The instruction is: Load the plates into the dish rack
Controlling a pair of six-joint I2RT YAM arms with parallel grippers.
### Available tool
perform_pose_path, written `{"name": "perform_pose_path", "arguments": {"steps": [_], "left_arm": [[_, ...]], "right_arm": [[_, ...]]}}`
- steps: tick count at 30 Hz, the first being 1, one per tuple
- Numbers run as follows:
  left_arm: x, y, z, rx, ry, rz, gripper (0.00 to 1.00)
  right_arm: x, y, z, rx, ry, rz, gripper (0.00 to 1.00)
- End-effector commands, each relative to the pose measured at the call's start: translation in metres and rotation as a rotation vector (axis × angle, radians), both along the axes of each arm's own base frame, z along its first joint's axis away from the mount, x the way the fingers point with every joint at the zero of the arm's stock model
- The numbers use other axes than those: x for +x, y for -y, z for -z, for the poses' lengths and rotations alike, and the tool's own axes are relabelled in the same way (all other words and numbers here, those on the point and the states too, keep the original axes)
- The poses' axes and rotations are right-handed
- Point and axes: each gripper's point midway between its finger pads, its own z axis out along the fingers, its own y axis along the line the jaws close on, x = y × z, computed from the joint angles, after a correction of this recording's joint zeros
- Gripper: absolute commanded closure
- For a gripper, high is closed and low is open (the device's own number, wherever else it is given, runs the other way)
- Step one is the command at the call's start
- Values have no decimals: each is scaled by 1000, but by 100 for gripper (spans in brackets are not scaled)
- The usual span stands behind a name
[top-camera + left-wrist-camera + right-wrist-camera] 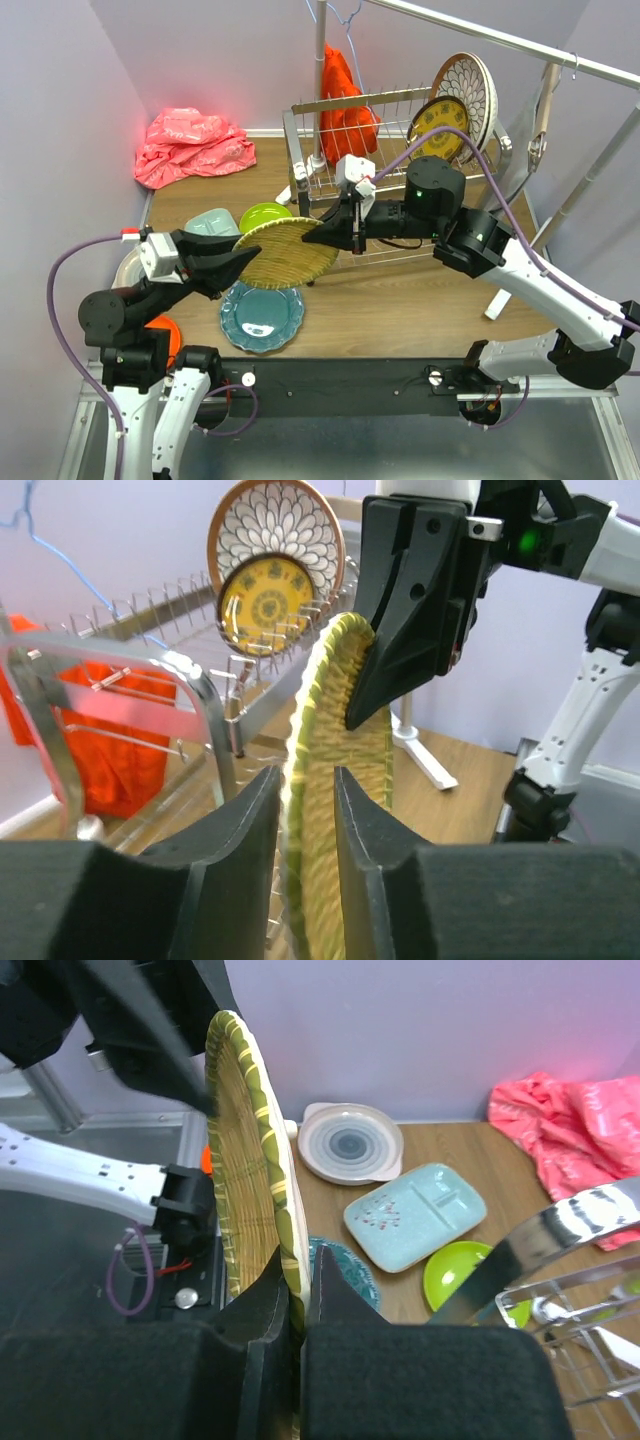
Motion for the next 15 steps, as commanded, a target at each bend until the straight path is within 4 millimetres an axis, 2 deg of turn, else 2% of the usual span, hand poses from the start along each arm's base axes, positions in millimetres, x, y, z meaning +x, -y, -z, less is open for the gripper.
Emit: {"name": "perform_pose_path", "arguments": {"steps": [1,2,3,6,7,9,10,12,13,15], "left_arm": [[-7,-5,-33,-75,98,-32,49],[-7,-7,-38,-86,107,-47,31],[-6,-10,-44,-95,120,-67,23],[-1,-21,-72,-141,166,-157,22],[-5,-30,-92,-166,212,-211,22],[-1,-38,-110,-188,240,-268,22],[-7,-46,-129,-209,287,-315,22],[-5,-55,-146,-226,317,-370,22],[-10,-65,-161,-259,341,-425,22],[-8,-77,-171,-268,365,-501,21]], "right_arm": [[4,17,-56,111,126,66,100],[2,20,-62,122,137,68,100],[4,22,-67,128,150,80,100],[6,32,-88,159,201,111,100],[8,34,-93,164,218,123,100],[13,45,-110,186,271,169,100],[14,48,-116,194,288,181,100],[21,60,-131,214,325,228,100],[24,63,-134,218,334,242,100],[31,75,-148,237,362,287,100]]}}
